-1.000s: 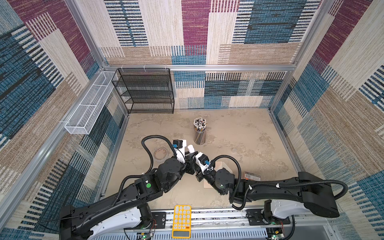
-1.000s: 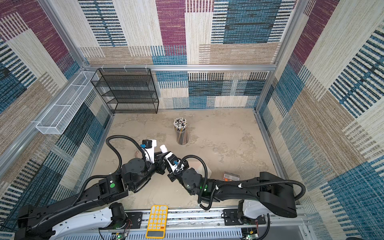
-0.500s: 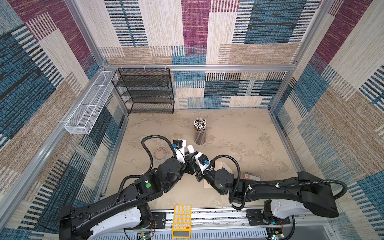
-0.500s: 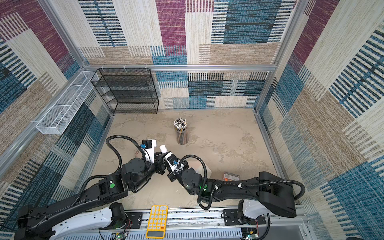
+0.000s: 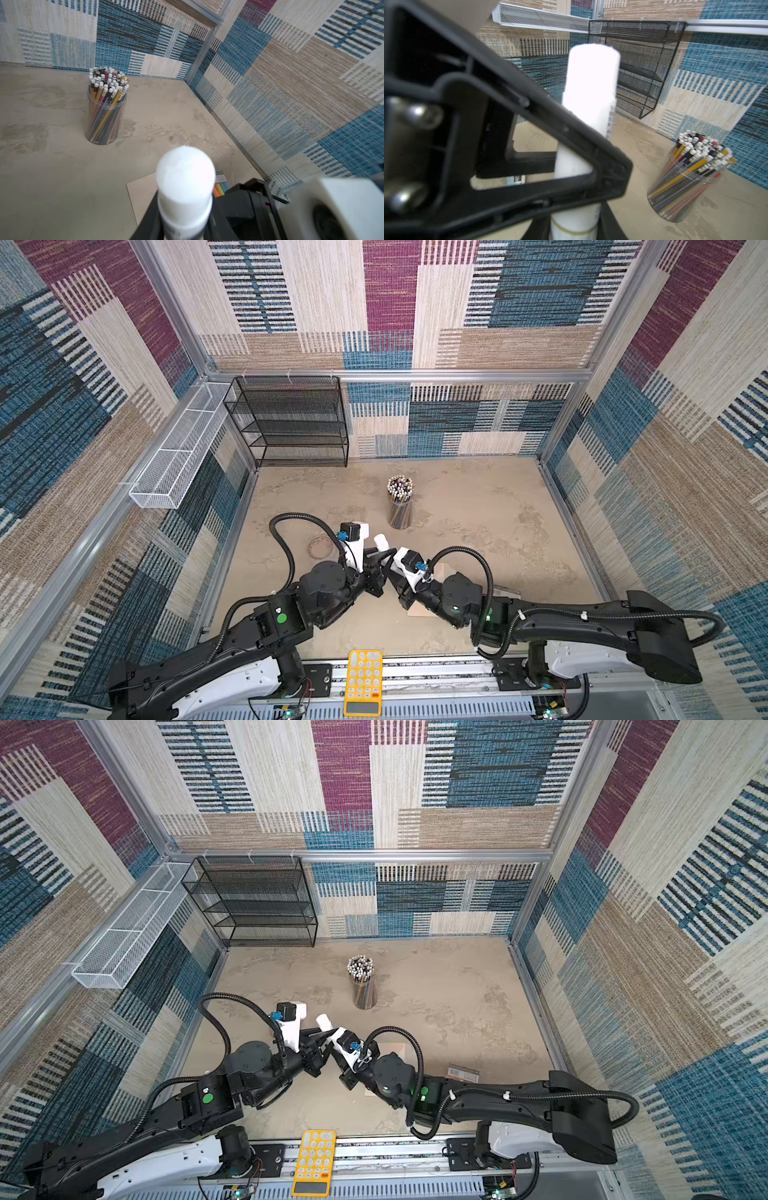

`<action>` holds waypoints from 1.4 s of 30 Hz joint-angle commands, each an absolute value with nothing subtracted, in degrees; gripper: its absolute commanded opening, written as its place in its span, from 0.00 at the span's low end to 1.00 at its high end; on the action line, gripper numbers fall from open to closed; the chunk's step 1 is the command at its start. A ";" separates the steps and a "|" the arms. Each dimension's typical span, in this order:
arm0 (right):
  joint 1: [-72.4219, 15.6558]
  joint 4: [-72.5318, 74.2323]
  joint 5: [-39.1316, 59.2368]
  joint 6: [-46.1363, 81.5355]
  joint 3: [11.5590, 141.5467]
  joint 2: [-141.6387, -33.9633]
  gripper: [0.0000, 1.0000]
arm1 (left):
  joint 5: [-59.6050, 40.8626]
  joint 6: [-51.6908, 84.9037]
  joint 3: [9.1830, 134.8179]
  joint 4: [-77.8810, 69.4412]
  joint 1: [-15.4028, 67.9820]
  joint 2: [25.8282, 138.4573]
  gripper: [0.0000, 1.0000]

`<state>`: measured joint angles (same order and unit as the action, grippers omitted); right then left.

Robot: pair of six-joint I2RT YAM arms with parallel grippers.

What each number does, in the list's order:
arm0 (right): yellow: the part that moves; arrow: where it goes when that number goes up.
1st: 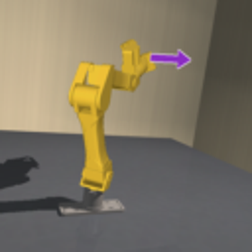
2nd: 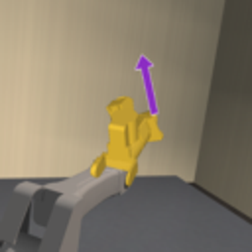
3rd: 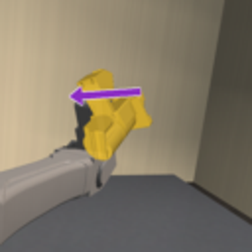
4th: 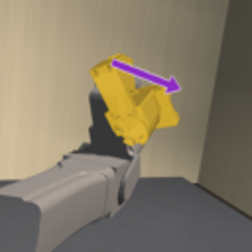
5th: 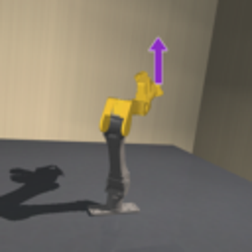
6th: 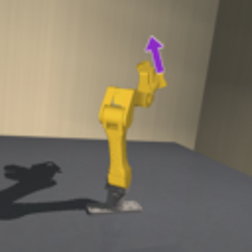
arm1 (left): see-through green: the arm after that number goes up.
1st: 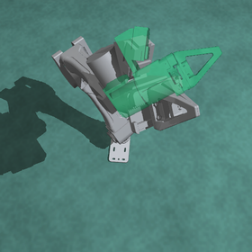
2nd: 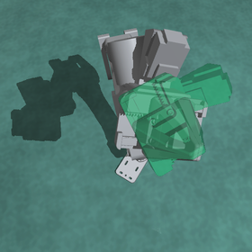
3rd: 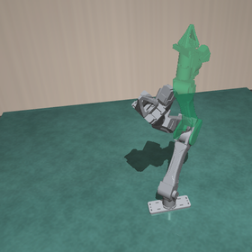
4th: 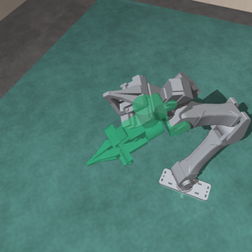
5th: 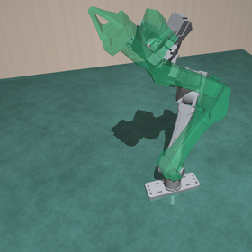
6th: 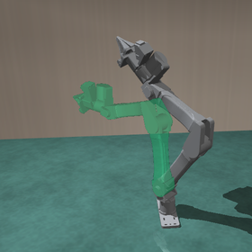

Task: Place the letter into the envelope and seal it
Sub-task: 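Open the right gripper and rotate it back along the glue stick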

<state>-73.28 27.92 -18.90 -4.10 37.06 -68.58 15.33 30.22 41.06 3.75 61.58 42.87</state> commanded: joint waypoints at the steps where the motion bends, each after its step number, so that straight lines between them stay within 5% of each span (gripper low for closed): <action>1: -73.65 26.75 -1.04 -2.54 36.42 -65.04 0.00 | 4.42 27.56 39.65 5.93 61.36 40.73 0.00; 8: -73.65 21.28 15.75 1.67 36.80 -59.82 0.00 | -9.68 25.87 38.06 8.49 61.37 36.48 0.00; 16: -73.56 16.95 23.93 3.66 38.14 -58.22 0.02 | -12.96 25.33 35.80 8.23 61.44 34.10 0.00; 18: -73.56 15.91 21.49 2.91 38.06 -57.76 0.06 | -11.80 25.38 35.08 7.76 61.44 33.03 0.00; 23: -73.49 17.18 8.35 -0.40 34.98 -56.29 0.51 | -4.03 25.14 35.32 8.40 61.44 30.95 0.00; 27: -73.51 20.84 -2.88 -2.26 31.80 -56.06 0.66 | 6.56 25.30 36.99 10.00 61.51 30.89 0.00; 34: -74.07 30.18 -15.66 -5.57 30.15 -60.95 0.68 | 22.23 25.72 39.52 8.68 61.44 34.67 0.00; 42: -74.75 39.81 -23.73 -10.63 32.30 -69.98 0.64 | 26.88 27.48 41.68 4.79 61.44 41.62 0.00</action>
